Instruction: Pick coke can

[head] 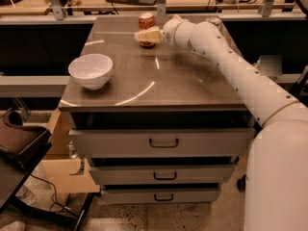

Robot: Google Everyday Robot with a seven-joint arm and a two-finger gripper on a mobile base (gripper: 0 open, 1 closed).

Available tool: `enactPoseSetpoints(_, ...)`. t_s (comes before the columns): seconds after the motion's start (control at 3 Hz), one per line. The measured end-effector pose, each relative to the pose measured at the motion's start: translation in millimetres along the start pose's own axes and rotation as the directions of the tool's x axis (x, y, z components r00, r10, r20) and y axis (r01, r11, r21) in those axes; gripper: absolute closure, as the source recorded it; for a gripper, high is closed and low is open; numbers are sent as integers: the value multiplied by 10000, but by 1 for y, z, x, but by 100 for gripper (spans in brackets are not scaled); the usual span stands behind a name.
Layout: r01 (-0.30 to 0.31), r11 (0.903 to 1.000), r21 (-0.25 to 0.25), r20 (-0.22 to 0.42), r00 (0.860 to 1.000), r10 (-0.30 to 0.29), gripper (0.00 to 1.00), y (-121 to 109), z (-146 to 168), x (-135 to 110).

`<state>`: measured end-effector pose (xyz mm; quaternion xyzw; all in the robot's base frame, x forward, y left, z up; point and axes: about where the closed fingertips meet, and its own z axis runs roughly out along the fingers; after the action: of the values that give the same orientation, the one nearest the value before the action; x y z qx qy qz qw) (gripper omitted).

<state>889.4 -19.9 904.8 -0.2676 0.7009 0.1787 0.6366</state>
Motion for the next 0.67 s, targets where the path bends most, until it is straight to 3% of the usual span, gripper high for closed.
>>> enactPoseSetpoints(0.67, -939, 9952, -293, 782, 9923, 959, 46, -1, 34, -15)
